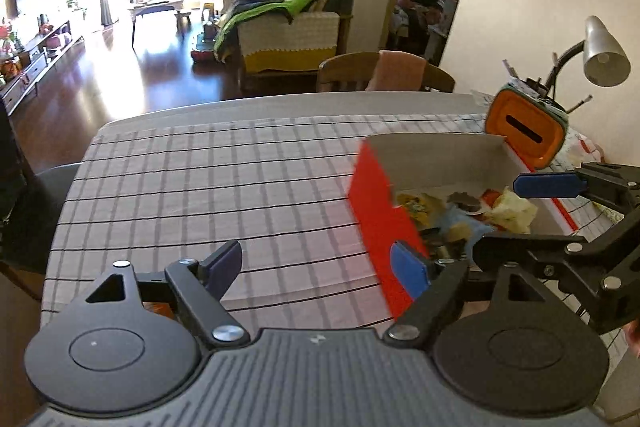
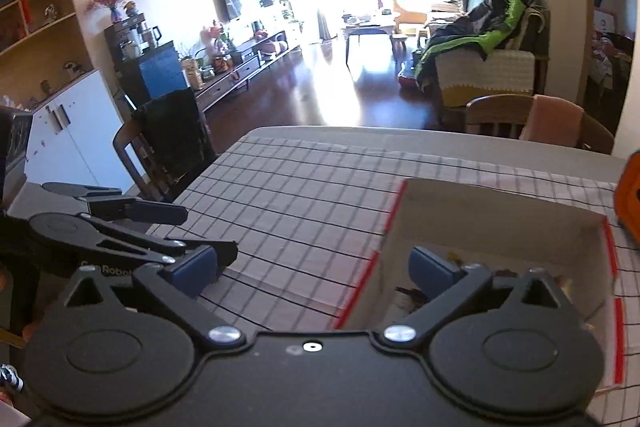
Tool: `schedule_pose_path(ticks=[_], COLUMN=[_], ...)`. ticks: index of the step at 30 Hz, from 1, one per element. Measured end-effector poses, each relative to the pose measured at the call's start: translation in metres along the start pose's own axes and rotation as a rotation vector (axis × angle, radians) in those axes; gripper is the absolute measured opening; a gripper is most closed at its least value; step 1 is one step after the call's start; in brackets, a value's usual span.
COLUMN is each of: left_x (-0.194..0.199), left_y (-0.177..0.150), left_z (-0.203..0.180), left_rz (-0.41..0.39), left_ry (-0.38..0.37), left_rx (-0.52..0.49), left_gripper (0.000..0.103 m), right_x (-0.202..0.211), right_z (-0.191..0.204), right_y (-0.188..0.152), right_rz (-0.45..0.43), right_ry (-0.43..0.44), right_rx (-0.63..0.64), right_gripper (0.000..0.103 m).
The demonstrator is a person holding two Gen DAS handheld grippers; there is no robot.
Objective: Organize snacks
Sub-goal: 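Move both tools back toward the red Oreo bag and green pouch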
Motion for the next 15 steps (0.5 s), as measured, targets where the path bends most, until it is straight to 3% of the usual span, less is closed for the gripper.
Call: schedule_pose_path(ticks=[11,15], left_x=[-0.002,-0.010], left_y=[-0.042,-0.057], left_z=[0.094,0.119], left_rz=[0.008,0.054], left_ry=[0.109,0.129], left_rx=[0.137,0.152], left_gripper=[0.092,0.093], right_x=[-0.065,-0.090], right_z=[0.038,0.049], right_y=[-0.009,-0.008], right_rz=[0.092,0.132], right_ry=[0.057,0.092], right_rx=[0.010,0.035], right_gripper=[0.103,0.103])
Point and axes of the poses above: each gripper's, at about its wrist camera, not at the fingertips, and x roughly against the way its jaws point, z to its left, y to its top, the point moved 8 cm from there along -x, roughly the way its jaws point, and after that the axes turned 13 degrees about y, right-handed, at the moved point
